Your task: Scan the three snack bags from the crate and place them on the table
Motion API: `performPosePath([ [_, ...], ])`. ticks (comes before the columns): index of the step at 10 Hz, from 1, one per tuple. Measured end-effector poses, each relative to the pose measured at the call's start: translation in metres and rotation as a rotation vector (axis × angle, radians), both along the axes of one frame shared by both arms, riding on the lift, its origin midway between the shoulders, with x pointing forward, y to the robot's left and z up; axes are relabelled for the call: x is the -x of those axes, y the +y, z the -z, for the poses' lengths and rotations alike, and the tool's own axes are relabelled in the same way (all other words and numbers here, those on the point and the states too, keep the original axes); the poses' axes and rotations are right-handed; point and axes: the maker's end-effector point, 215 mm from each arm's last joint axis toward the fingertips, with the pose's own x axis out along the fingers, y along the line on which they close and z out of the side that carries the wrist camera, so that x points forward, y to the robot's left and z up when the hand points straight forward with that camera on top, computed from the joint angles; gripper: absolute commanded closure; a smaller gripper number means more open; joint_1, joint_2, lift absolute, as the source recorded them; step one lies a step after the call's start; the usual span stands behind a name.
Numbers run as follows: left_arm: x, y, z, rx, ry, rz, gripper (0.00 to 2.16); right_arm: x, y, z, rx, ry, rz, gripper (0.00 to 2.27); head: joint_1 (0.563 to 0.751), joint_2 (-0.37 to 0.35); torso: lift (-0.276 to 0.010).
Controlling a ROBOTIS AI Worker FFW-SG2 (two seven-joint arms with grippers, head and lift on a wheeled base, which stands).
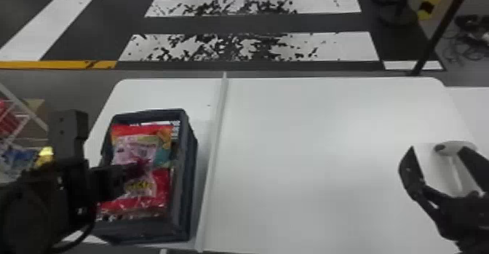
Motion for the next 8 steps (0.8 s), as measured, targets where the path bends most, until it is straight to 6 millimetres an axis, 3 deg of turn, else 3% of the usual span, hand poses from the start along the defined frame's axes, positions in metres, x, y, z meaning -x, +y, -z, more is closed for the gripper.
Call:
performPosePath([
  [6,0.006,0.000,-0.051,-0.057,-0.107,0.007,1.91,0.004,-0.002,-0.005,-0.019,-0.008,0.007,0.10,0.695,0.095,-0.062],
  [8,0.014,-0.001,-0.049,-0.065,-0.097,0.008,1.91,0.006,-0.004,-0.008,-0.024,-0.019,0.011,0.10,0.695,0.092,-0.062],
])
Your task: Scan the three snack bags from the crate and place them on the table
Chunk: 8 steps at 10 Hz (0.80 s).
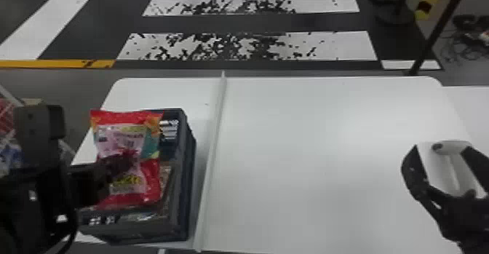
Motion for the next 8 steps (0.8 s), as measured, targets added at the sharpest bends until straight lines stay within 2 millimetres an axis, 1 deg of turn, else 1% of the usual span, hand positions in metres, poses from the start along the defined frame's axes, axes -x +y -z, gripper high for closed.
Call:
performPosePath([
  [2,0.018,-0.003,0.031,0.023,0.074,0.000,1.91,0.002,-0.005,-0.001,-0.001,-0.002,0.008,0.10,0.695,0.084,-0.062],
  [3,0.014,-0.002,0.033,0.015,0.041,0.009,1.91,0.002,-0.007,-0.001,0.000,-0.002,0.012,0.10,0.695,0.079,-0.062],
  [5,-0.015,-0.001,0.008,-0.015,-0.112,0.036,1.91,0.003,-0.009,0.000,-0.004,0.004,0.015,0.10,0.695,0.074,-0.062],
  [6,-0.025,-0.002,-0.001,-0.025,-0.161,0.046,1.91,0.003,-0.010,0.001,-0.005,0.005,0.017,0.10,0.695,0.070,-0.062],
  [8,-0.035,-0.006,-0.009,-0.030,-0.207,0.058,1.91,0.002,-0.013,0.002,-0.006,0.008,0.023,0.10,0.695,0.061,-0.062],
])
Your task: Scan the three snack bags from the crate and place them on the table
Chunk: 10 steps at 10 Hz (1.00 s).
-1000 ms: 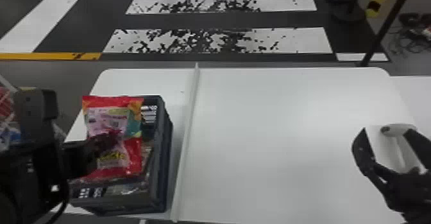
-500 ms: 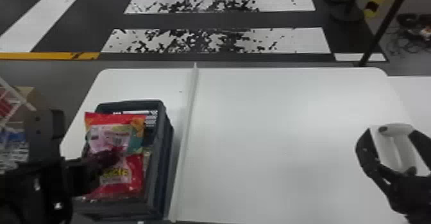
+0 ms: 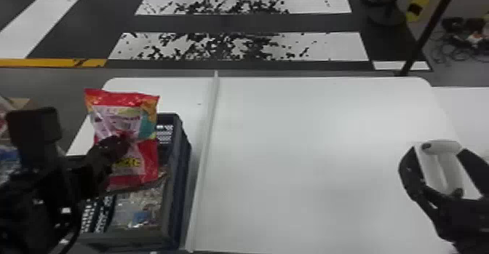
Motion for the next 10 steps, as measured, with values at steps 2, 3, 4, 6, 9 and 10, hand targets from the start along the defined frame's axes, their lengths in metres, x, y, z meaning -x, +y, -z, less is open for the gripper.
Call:
performPosePath([
  [2,-0.005,0.002,-0.001,-0.017,-0.020,-0.002,1.91,0.000,-0.003,0.001,-0.002,0.002,0.006,0.10,0.695,0.054,-0.062],
  [3,-0.011,0.005,-0.004,-0.034,-0.046,-0.002,1.91,-0.001,-0.004,0.002,-0.003,0.003,0.007,0.10,0.695,0.057,-0.062],
  [4,-0.018,0.006,-0.011,-0.047,-0.089,0.005,1.91,-0.001,-0.004,0.002,-0.003,0.005,0.007,0.10,0.695,0.058,-0.062],
  [6,-0.029,0.002,-0.024,-0.055,-0.157,0.027,1.91,-0.002,-0.006,0.005,-0.008,0.010,0.010,0.10,0.695,0.051,-0.062],
  [9,-0.040,-0.003,-0.027,-0.070,-0.226,0.057,1.91,-0.002,-0.010,0.005,-0.016,0.012,0.019,0.10,0.695,0.037,-0.062],
  [10,-0.043,-0.003,-0.030,-0.081,-0.265,0.069,1.91,-0.001,-0.012,0.006,-0.019,0.014,0.023,0.10,0.695,0.033,-0.062],
])
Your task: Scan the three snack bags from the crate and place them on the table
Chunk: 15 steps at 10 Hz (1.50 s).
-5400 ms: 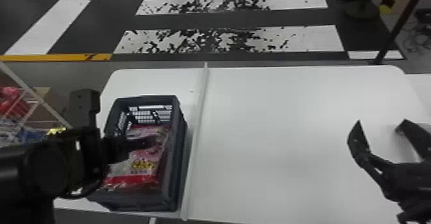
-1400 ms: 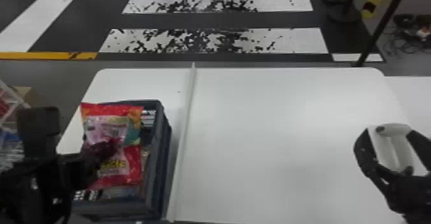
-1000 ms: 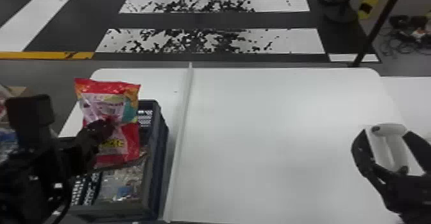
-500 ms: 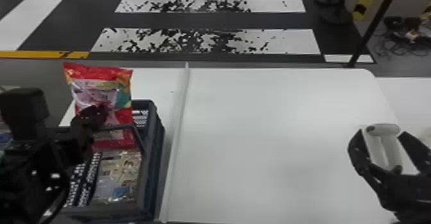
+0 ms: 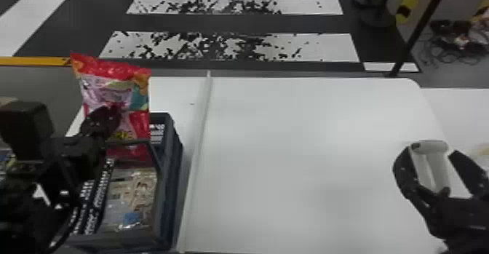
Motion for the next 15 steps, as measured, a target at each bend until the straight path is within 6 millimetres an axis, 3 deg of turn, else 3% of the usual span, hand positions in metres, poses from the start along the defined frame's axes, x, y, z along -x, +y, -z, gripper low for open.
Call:
performPosePath([
  [5,-0.004,-0.003,-0.032,-0.051,-0.161,0.058,1.91,0.006,-0.004,0.004,0.003,0.012,0.006,0.10,0.695,0.024,-0.062],
  [10,0.008,-0.021,-0.093,-0.077,-0.263,0.063,1.91,0.006,0.003,0.002,-0.009,0.008,0.002,0.10,0.695,0.012,-0.062],
  [12,0.007,-0.055,-0.091,0.028,-0.266,0.117,1.91,0.006,0.002,0.002,-0.007,0.007,0.003,0.10,0.695,-0.043,-0.062],
  [15,0.001,-0.127,-0.074,0.153,-0.216,0.225,1.91,0.006,0.001,-0.002,-0.007,0.000,0.005,0.10,0.695,-0.140,-0.062],
])
